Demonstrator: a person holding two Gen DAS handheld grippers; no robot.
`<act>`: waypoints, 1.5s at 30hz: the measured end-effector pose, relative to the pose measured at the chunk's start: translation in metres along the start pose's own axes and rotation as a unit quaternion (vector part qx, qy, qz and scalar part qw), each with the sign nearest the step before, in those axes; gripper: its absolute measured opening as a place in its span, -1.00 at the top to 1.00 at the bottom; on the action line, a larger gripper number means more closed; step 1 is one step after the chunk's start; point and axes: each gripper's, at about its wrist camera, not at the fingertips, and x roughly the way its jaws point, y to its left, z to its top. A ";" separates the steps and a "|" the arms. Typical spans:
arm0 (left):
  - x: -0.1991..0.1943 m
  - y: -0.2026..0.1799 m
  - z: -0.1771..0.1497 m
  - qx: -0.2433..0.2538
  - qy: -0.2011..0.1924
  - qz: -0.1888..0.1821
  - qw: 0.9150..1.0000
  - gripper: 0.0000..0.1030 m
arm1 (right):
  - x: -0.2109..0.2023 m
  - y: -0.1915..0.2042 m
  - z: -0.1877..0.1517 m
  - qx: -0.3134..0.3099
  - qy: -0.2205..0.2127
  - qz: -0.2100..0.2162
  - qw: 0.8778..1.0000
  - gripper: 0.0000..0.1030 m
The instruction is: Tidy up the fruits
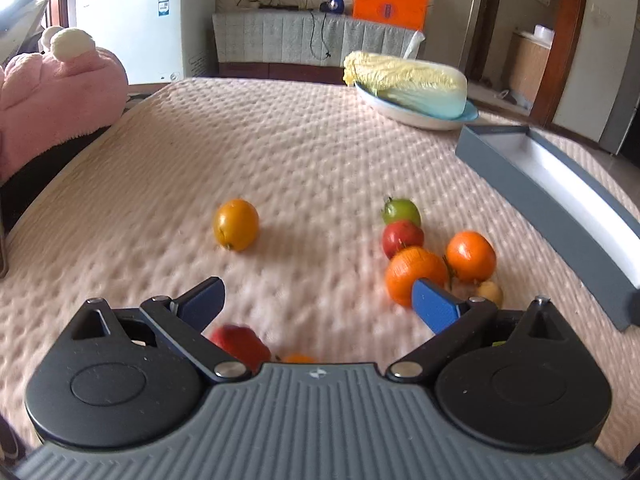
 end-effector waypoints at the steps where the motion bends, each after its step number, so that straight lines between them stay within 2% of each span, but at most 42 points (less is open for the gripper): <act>1: -0.001 -0.005 0.001 0.003 0.006 0.004 1.000 -1.00 | -0.008 0.002 -0.002 -0.005 -0.004 -0.001 1.000 -0.46; 2: -0.003 -0.009 -0.001 0.010 0.007 0.011 1.000 -1.00 | -0.015 0.003 -0.004 -0.008 -0.006 -0.003 1.000 -0.63; 4: -0.011 -0.017 -0.005 0.021 0.002 0.024 0.999 -1.00 | -0.025 0.004 -0.012 0.001 0.001 -0.005 1.000 -0.64; 7: -0.027 -0.023 -0.010 0.024 -0.006 0.022 0.999 -1.00 | -0.031 0.007 -0.022 0.019 0.029 0.009 0.999 -0.64; 9: -0.039 -0.026 -0.015 0.023 -0.015 0.021 0.999 -1.00 | -0.034 0.011 -0.024 0.005 0.022 0.013 1.000 -0.64; 14: -0.069 -0.018 -0.023 0.001 -0.046 0.017 0.999 -1.00 | -0.025 0.004 -0.027 0.020 0.042 0.001 0.999 -0.64; 16: -0.073 -0.015 -0.023 -0.006 -0.053 0.031 0.998 -1.00 | -0.023 0.000 -0.027 0.034 0.044 0.001 0.998 -0.64; 21: -0.066 -0.009 -0.019 0.000 -0.031 0.067 0.997 -1.00 | -0.019 0.001 -0.031 0.028 0.047 -0.003 0.999 -0.64; 30: -0.063 0.003 -0.019 0.003 -0.019 0.056 0.998 -1.00 | -0.003 0.006 -0.033 0.026 0.065 -0.010 0.997 -0.64; 41: -0.066 -0.012 -0.020 0.038 -0.028 0.059 0.997 -1.00 | 0.004 0.007 -0.034 0.023 0.073 -0.010 0.997 -0.64; 45: -0.063 -0.012 -0.019 0.039 -0.017 0.058 0.997 -1.00 | 0.003 0.005 -0.034 0.026 0.070 -0.005 0.997 -0.64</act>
